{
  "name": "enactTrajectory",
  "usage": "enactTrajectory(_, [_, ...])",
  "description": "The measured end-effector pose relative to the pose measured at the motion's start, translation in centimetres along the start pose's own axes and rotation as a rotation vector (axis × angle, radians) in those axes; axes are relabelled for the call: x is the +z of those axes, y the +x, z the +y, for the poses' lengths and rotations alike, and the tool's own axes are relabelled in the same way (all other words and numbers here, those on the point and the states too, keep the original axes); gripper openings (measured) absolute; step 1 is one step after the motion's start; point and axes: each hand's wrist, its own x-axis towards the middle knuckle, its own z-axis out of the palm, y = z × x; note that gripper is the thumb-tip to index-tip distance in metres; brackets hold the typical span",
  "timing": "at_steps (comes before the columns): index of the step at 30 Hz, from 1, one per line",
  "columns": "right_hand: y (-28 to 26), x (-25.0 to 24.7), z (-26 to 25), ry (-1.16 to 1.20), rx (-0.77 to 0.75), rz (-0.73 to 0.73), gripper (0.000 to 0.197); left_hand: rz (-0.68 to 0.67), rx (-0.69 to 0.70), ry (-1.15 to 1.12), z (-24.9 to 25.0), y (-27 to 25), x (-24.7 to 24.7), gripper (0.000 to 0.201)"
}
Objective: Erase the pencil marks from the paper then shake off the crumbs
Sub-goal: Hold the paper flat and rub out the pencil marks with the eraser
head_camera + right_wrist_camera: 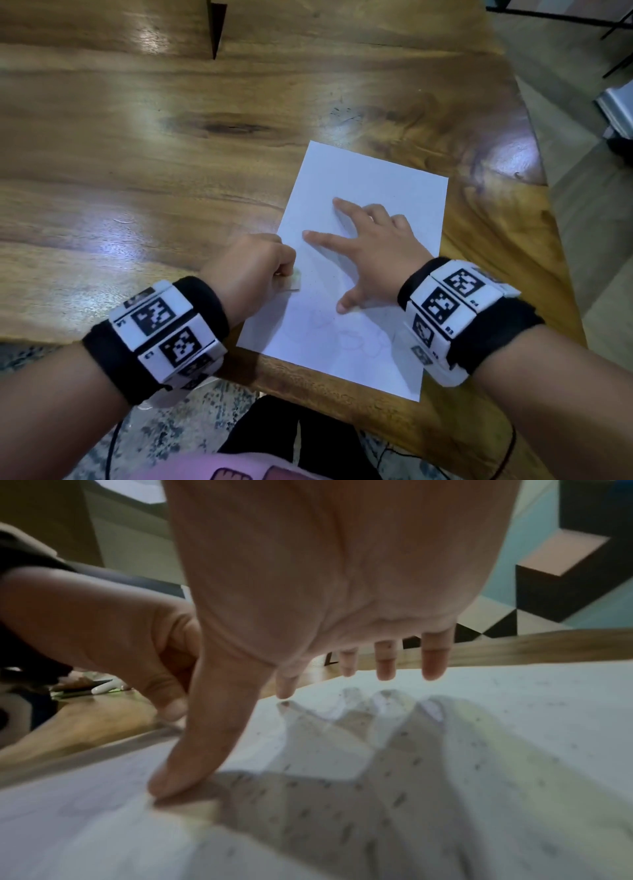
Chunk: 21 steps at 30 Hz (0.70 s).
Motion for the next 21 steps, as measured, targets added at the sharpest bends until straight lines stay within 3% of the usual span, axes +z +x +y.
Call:
enactTrajectory(2, [0.5, -0.3, 0.1, -0.011, -0.028, -0.015, 0.104, -0.025, -0.047, -0.027, 0.3, 0.9, -0.9, 0.005])
enactTrajectory(4, [0.8, -0.2, 0.2, -0.004, -0.027, -0.021, 0.106, 0.026, -0.065, -0.095, 0.3, 2.5, -1.5, 0.011])
enactTrajectory(7, [0.7, -0.2, 0.2, 0.016, -0.004, -0.029, 0.109, 0.072, -0.045, -0.11, 0.5, 4.2, -1.3, 0.005])
enactTrajectory(13, [0.7, 0.0, 0.2, 0.023, 0.0, -0.029, 0.114, -0.151, 0.095, -0.057, -0.3, -1.0, 0.2, 0.012])
enactTrajectory(18, [0.8, 0.0, 0.2, 0.028, -0.002, -0.033, 0.114, 0.051, -0.021, -0.105, 0.3, 2.4, -1.2, 0.009])
enactTrajectory(21, [0.7, -0.1, 0.3, 0.024, -0.006, -0.038, 0.114, 0.025, -0.002, -0.091, -0.1, 1.0, -0.6, 0.012])
